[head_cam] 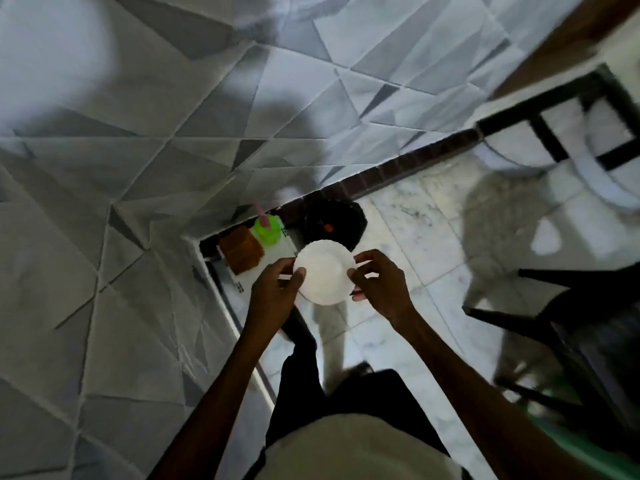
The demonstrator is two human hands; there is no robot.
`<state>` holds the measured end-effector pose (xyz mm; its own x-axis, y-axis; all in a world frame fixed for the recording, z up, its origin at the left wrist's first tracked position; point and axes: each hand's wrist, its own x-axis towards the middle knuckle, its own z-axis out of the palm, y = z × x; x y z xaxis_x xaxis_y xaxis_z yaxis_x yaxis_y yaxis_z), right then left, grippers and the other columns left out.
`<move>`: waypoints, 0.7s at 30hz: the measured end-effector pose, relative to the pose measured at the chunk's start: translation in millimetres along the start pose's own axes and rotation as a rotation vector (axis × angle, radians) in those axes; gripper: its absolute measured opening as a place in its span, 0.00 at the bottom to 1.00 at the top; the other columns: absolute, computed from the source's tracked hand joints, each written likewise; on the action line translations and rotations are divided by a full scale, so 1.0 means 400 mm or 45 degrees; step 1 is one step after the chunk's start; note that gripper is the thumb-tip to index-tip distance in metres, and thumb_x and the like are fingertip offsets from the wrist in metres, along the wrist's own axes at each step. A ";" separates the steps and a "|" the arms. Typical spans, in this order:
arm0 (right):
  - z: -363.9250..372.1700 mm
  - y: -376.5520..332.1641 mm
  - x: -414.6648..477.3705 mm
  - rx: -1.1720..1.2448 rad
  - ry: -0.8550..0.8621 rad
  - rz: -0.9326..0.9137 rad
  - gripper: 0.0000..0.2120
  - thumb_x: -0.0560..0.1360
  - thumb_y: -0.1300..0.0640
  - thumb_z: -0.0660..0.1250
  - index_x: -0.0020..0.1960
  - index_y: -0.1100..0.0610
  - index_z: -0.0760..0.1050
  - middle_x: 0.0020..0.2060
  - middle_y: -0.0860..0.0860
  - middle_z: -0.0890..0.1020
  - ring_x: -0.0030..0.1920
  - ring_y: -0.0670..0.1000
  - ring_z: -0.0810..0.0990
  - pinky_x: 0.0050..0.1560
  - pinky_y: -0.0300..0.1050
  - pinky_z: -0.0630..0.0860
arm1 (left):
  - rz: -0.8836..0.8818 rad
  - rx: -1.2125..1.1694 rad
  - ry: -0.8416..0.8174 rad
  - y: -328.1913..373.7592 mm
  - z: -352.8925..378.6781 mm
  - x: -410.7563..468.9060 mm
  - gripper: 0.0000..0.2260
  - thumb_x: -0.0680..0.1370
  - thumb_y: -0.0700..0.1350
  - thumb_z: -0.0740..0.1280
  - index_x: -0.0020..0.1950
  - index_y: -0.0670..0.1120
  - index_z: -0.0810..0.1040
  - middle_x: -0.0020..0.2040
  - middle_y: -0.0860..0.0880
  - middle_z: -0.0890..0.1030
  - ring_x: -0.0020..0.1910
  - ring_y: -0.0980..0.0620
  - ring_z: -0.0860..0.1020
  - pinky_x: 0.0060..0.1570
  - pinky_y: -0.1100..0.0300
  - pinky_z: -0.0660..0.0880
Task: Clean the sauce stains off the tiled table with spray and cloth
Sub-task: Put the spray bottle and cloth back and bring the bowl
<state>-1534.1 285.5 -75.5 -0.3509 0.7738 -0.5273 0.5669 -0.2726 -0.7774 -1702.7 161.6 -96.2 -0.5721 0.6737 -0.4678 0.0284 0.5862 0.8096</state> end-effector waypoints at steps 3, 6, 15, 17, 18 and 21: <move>-0.136 -0.008 -0.131 0.173 0.159 -0.007 0.08 0.77 0.62 0.73 0.55 0.60 0.79 0.39 0.54 0.84 0.30 0.50 0.84 0.32 0.44 0.82 | 0.147 0.062 -0.147 0.112 0.061 -0.087 0.14 0.79 0.54 0.67 0.61 0.48 0.79 0.58 0.49 0.80 0.50 0.56 0.78 0.42 0.67 0.73; -0.260 0.010 -0.269 0.294 0.321 -0.022 0.06 0.77 0.62 0.72 0.53 0.58 0.80 0.38 0.52 0.84 0.31 0.52 0.84 0.33 0.45 0.82 | 0.296 0.042 -0.304 0.198 0.130 -0.188 0.21 0.71 0.67 0.64 0.57 0.57 0.78 0.55 0.52 0.82 0.53 0.53 0.80 0.45 0.62 0.75; -0.613 0.250 -0.783 0.529 0.877 -0.133 0.05 0.77 0.64 0.72 0.52 0.57 0.81 0.37 0.53 0.82 0.31 0.55 0.84 0.30 0.44 0.79 | 0.740 -0.148 -0.874 0.324 0.469 -0.652 0.22 0.77 0.67 0.58 0.67 0.58 0.72 0.63 0.63 0.77 0.65 0.61 0.74 0.62 0.66 0.71; -0.679 0.321 -0.898 0.515 0.991 -0.142 0.05 0.77 0.64 0.72 0.51 0.56 0.81 0.37 0.54 0.83 0.29 0.53 0.84 0.30 0.45 0.80 | 0.766 -0.160 -1.020 0.324 0.558 -0.752 0.28 0.72 0.72 0.63 0.67 0.59 0.72 0.63 0.63 0.77 0.67 0.61 0.73 0.61 0.70 0.69; -0.708 0.350 -0.947 0.506 1.050 -0.153 0.06 0.76 0.64 0.72 0.50 0.55 0.81 0.37 0.54 0.83 0.29 0.52 0.84 0.30 0.45 0.80 | 0.787 -0.143 -1.075 0.320 0.598 -0.789 0.30 0.69 0.72 0.67 0.66 0.60 0.72 0.63 0.63 0.77 0.68 0.60 0.73 0.61 0.69 0.69; -0.814 0.452 -1.111 0.552 1.244 -0.148 0.06 0.76 0.65 0.72 0.49 0.55 0.81 0.34 0.51 0.82 0.27 0.50 0.82 0.29 0.44 0.80 | 0.933 0.011 -1.232 0.334 0.747 -0.928 0.35 0.63 0.68 0.76 0.67 0.67 0.68 0.68 0.62 0.74 0.70 0.59 0.70 0.66 0.64 0.68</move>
<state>-1033.0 78.5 129.8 0.4713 0.8774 -0.0892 0.1885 -0.1990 -0.9617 -1241.4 124.3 79.7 0.4303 0.9023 0.0261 0.0960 -0.0744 0.9926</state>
